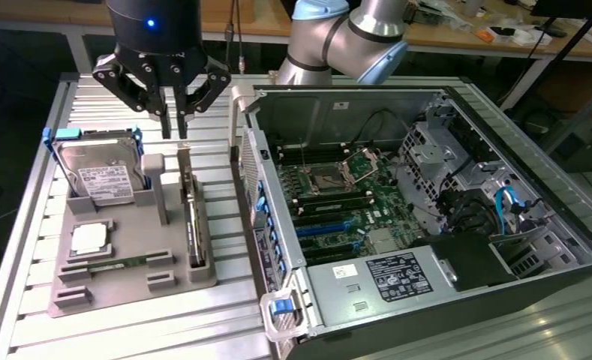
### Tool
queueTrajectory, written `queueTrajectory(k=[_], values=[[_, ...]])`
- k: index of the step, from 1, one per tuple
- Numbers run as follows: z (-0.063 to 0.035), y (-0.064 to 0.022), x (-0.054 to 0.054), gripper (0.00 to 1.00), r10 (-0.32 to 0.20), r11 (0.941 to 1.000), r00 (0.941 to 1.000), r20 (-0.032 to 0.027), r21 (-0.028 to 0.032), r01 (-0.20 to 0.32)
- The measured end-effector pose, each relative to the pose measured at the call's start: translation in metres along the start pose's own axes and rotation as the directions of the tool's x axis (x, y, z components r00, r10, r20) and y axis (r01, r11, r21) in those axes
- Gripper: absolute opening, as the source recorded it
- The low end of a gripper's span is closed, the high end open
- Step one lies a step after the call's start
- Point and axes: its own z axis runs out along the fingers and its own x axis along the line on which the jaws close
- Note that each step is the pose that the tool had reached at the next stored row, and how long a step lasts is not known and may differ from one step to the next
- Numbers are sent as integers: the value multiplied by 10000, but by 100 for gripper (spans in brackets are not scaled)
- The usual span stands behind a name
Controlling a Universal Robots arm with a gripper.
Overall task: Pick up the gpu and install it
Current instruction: 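Pick up the gpu and move the gpu toward the slot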
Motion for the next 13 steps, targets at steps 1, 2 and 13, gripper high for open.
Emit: queueTrajectory(k=[1,2,13], values=[[0,0,0,24,0,10000,10000,0,0,0],[0,0,0,29,0,10000,10000,0,0,0],[21,1,0,42,4,10000,10000,-91,-1,-4]])
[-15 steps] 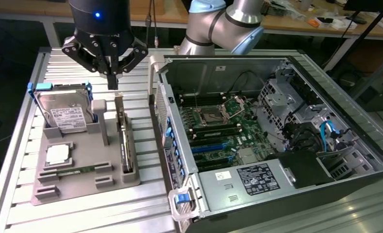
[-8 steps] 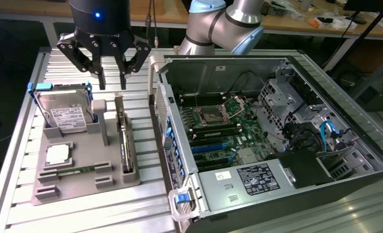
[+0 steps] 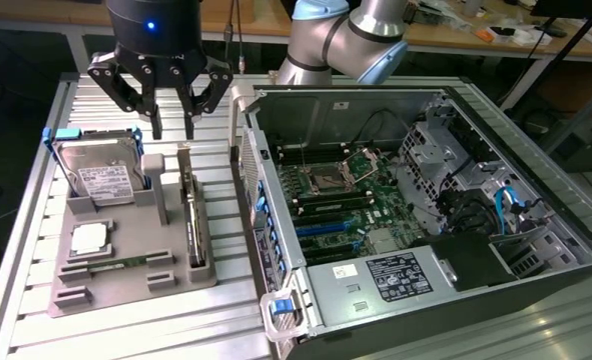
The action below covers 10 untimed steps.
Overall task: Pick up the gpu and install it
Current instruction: 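Pick up the gpu and move the gpu toward the slot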
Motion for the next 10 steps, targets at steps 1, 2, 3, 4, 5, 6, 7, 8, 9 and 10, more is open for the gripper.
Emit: queueTrajectory(k=[1,2,3,4,5,6,7,8,9,10], values=[[6,0,0,42,0,10000,10000,1,-2,0],[22,-1,1,42,0,10000,10000,3,-4,0],[35,-2,1,42,0,10000,10000,2,-4,0],[49,-2,1,42,1,10000,10000,2,-4,-1],[65,-3,1,42,0,10000,10000,1,-3,0],[83,-4,1,42,0,10000,10000,1,-4,0],[101,-7,1,42,0,10000,10000,1,-3,0],[117,-11,1,42,-1,10000,10000,1,-3,1],[132,-17,1,42,-1,10000,10000,2,-3,1],[146,-24,1,42,0,10000,10000,1,-3,0]])
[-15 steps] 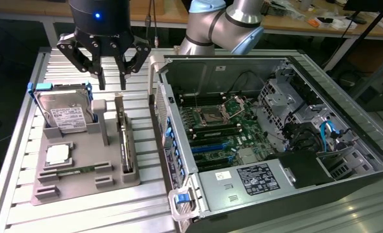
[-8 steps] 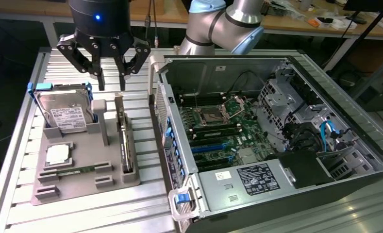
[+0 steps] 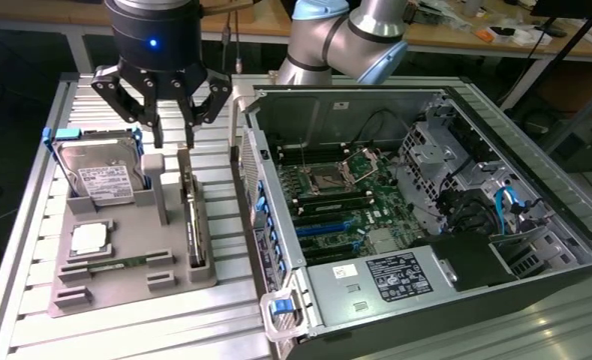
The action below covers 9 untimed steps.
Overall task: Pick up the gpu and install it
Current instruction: 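Pick up the gpu and move the gpu toward the slot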
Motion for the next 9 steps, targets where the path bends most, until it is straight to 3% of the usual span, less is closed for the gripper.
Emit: queueTrajectory(k=[9], values=[[153,-44,0,42,0,10000,10000,0,0,0]])
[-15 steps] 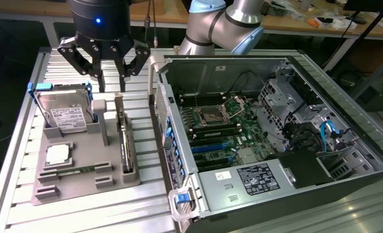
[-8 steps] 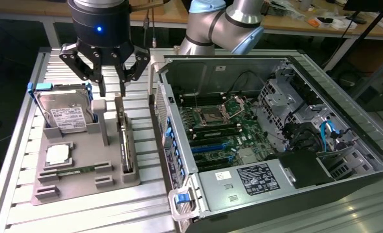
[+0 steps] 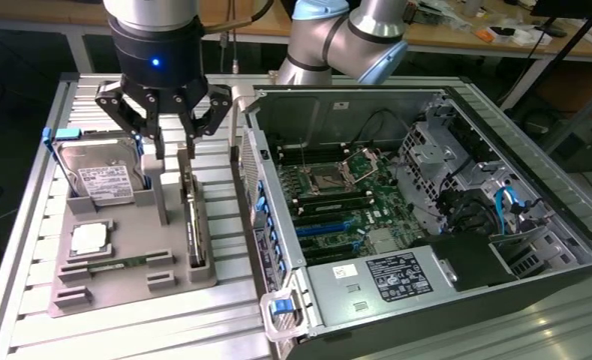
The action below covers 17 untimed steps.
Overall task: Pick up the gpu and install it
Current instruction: 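Pick up the gpu and move the gpu toward the slot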
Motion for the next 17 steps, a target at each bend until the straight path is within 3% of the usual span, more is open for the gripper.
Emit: queueTrajectory(k=[4,11,17], values=[[75,-9,1,42,-119,9999,9999,-5,-2,119],[202,-20,2,42,-822,9966,9966,-36,-14,822],[295,-59,1,42,-921,9957,9957,-42,-16,921]])
